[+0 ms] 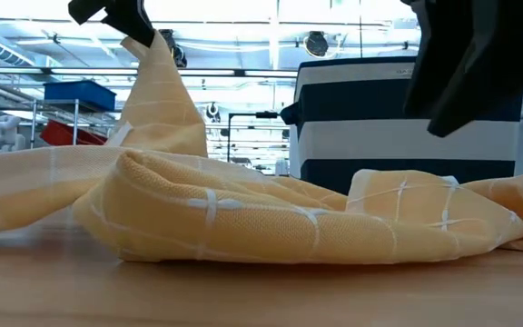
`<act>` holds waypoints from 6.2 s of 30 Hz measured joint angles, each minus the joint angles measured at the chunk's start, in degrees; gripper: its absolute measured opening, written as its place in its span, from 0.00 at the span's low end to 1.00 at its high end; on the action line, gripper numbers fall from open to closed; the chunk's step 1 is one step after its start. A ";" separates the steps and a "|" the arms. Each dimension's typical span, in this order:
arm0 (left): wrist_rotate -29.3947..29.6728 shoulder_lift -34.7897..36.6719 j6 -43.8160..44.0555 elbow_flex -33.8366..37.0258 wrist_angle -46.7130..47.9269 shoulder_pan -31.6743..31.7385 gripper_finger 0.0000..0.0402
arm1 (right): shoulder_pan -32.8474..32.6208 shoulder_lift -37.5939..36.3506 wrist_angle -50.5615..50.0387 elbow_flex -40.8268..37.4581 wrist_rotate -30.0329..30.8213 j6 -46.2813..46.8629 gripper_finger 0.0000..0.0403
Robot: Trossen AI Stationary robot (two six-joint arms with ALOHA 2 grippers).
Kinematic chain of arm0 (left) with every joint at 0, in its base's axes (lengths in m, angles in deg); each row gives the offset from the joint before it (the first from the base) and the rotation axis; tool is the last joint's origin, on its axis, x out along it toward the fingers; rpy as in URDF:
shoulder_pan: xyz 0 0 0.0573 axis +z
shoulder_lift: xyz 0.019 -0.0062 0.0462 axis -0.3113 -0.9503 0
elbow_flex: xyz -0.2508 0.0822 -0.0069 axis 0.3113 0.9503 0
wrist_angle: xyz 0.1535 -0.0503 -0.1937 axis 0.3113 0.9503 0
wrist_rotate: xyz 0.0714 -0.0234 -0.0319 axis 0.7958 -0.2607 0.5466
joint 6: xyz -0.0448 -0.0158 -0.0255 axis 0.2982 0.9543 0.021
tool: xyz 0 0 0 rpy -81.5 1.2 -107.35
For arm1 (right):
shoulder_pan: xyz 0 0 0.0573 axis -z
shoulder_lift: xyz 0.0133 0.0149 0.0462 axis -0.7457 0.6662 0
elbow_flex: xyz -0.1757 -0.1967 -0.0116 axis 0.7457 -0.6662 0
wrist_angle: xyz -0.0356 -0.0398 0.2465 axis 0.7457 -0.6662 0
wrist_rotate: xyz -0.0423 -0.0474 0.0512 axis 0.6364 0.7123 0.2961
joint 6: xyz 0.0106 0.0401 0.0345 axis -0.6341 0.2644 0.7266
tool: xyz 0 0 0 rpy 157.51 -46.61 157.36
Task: Fold towel
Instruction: Fold the orange checkered towel
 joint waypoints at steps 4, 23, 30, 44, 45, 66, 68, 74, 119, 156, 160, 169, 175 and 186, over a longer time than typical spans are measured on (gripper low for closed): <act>-0.01 0.00 -0.03 0.00 -0.55 0.00 0.00 | 0.74 -5.01 6.11 -7.51 0.63 -1.03 0.52; -1.57 0.02 0.41 0.00 -0.86 0.00 0.00 | 10.83 -40.46 31.99 -49.35 -11.30 2.53 0.52; -1.95 0.00 0.39 0.00 -0.86 0.00 0.00 | 15.14 -41.66 37.39 -51.92 -15.20 -2.00 0.52; -1.95 0.01 0.37 0.00 -0.86 0.00 0.00 | 22.69 -39.71 36.39 -51.97 -24.36 -6.56 0.52; -1.95 0.00 0.36 0.00 -0.86 0.00 0.00 | 22.97 -39.49 36.72 -51.97 -25.10 -6.60 0.52; 4.76 0.02 1.84 0.00 -0.64 3.03 0.00 | 20.63 -39.29 37.42 -43.26 -31.87 -15.50 0.00; 5.56 0.00 2.80 0.00 -0.64 4.33 0.00 | 19.22 -40.63 31.70 -39.16 -29.55 -15.60 0.00; 5.95 0.02 4.82 0.00 -0.39 8.18 0.00 | 11.87 -44.90 17.59 -25.01 -21.86 -14.53 0.00; -15.99 0.00 -0.12 -0.02 3.09 14.31 0.00 | -7.10 -31.41 6.70 -24.85 4.71 22.63 0.39; -19.91 0.00 4.60 -0.02 2.62 -1.95 0.00 | 35.40 -30.92 43.26 -52.74 -12.60 -4.83 0.33; -19.89 0.00 4.83 -0.02 2.64 -1.92 0.00 | 36.59 -28.92 45.08 -53.89 -14.86 -5.96 0.33; -19.85 0.00 4.98 -0.02 3.04 -1.92 0.00 | 37.04 -27.94 35.35 -53.82 -6.33 -2.34 0.26; -19.76 0.00 4.98 -0.02 3.03 -1.92 0.00 | 38.14 -27.57 24.06 -53.88 -4.55 2.31 0.19; -19.74 0.00 4.98 -0.02 3.99 -1.88 0.00 | 34.37 -29.57 18.61 -49.96 0.79 4.88 0.17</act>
